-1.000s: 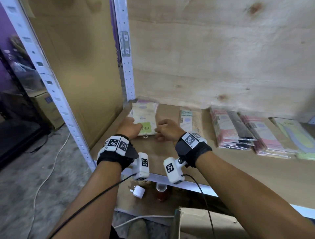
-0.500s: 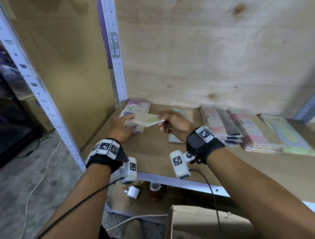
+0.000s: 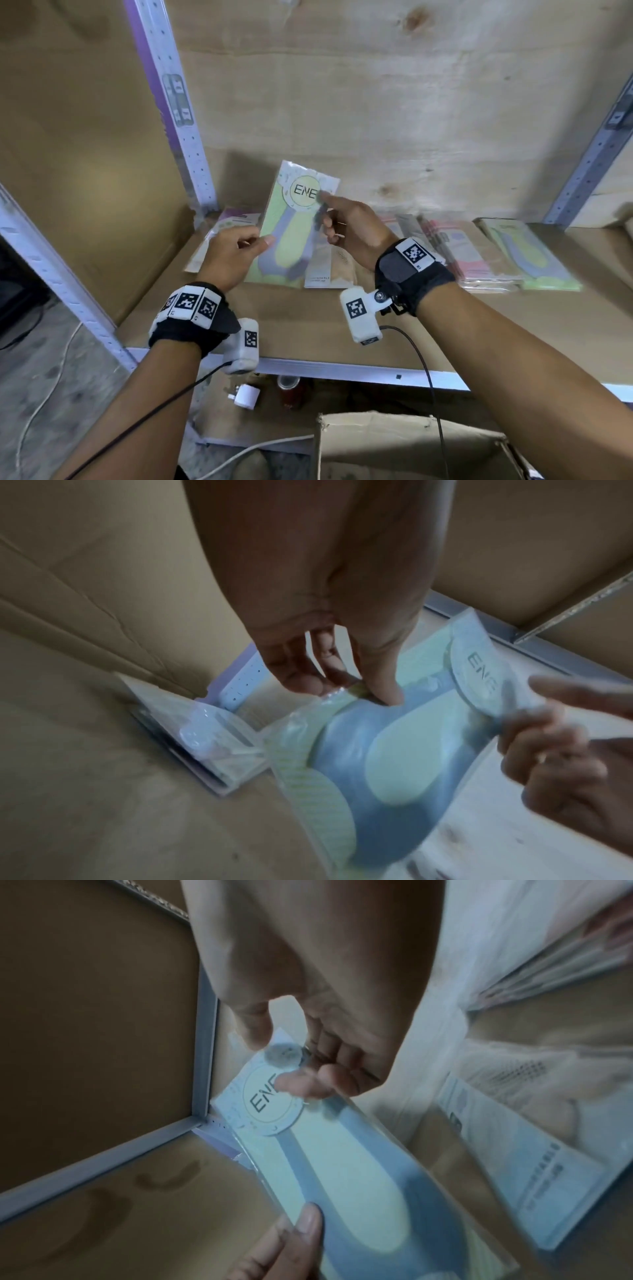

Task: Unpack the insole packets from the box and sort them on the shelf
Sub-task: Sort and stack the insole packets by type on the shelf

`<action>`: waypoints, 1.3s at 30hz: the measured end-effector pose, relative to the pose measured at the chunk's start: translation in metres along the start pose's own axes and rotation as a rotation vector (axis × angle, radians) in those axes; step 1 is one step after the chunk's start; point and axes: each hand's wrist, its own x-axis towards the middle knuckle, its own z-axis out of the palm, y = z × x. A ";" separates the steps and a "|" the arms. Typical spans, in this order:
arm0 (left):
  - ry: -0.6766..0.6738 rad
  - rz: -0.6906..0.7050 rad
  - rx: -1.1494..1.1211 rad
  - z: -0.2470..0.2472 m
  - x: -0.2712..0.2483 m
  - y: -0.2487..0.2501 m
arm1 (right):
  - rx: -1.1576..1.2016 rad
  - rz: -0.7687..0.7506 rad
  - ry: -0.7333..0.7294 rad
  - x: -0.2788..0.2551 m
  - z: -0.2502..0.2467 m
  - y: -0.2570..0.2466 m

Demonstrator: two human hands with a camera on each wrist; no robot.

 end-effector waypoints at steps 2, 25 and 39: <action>-0.031 -0.026 -0.128 0.006 0.003 0.003 | -0.144 -0.023 0.029 -0.002 -0.006 0.006; 0.119 -0.425 -0.567 0.026 0.023 -0.004 | -0.880 0.126 -0.369 -0.027 -0.034 0.015; -0.059 -0.493 -0.727 0.019 0.011 -0.007 | -0.930 0.125 -0.392 -0.035 -0.038 0.013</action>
